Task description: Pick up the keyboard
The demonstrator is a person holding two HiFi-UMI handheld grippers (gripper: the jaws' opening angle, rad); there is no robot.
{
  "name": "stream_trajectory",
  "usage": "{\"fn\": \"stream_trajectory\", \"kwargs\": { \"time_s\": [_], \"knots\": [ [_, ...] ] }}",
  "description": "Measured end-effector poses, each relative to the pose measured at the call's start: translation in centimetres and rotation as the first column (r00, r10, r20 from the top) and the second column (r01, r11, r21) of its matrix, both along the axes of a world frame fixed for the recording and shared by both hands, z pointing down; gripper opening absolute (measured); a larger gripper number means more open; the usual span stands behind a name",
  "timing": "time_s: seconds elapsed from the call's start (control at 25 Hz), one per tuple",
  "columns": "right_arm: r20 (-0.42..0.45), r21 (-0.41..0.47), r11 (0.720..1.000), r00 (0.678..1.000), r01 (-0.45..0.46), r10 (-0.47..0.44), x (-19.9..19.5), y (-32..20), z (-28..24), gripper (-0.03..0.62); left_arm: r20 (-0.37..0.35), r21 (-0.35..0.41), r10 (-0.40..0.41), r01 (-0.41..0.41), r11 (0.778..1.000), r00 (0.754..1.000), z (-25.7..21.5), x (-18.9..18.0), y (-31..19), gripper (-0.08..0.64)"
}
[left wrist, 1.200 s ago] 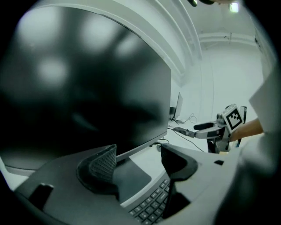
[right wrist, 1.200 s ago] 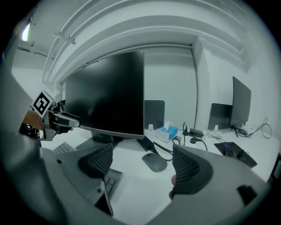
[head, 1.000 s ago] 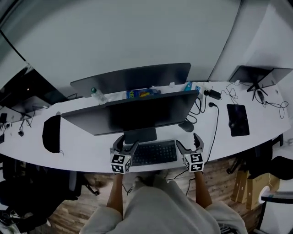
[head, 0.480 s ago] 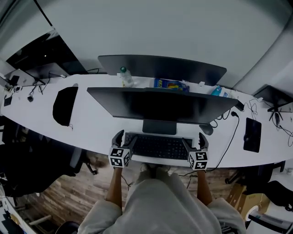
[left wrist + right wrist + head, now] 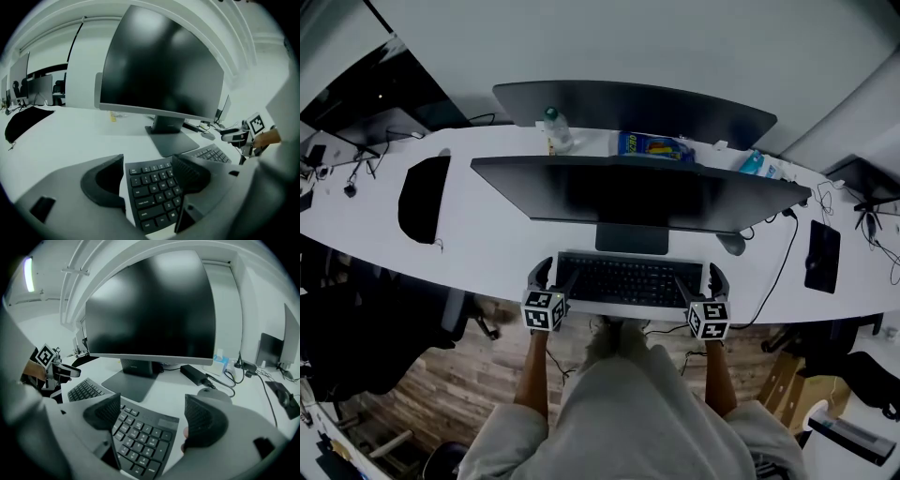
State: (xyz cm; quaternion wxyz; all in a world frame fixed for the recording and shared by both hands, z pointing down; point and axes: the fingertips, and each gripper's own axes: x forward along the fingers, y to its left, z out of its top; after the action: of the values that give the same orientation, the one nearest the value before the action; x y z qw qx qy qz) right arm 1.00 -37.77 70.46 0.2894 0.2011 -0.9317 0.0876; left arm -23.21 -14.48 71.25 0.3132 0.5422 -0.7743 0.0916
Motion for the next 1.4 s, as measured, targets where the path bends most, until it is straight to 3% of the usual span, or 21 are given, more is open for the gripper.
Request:
{"fn": "stream_trajectory", "kwargs": {
  "time_s": [0.56, 1.12, 1.4],
  "knots": [
    [-0.038, -0.110, 0.993, 0.999, -0.032, 0.028, 1.6, 1.1, 4.0, 0.423, -0.111, -0.042, -0.014, 0.010, 0.999, 0.994, 4.9, -0.3, 0.2, 0.308],
    [-0.029, -0.242, 0.967, 0.997, -0.079, 0.075, 1.3, 0.9, 7.3, 0.446, -0.119, -0.053, 0.021, -0.027, 0.998, 0.993, 6.0, 0.4, -0.5, 0.318],
    [-0.071, -0.265, 0.960, 0.995, -0.087, 0.070, 0.9, 1.1, 8.2, 0.453, -0.119, -0.055, 0.023, -0.030, 0.998, 0.993, 6.0, 0.5, -0.5, 0.319]
  ]
}}
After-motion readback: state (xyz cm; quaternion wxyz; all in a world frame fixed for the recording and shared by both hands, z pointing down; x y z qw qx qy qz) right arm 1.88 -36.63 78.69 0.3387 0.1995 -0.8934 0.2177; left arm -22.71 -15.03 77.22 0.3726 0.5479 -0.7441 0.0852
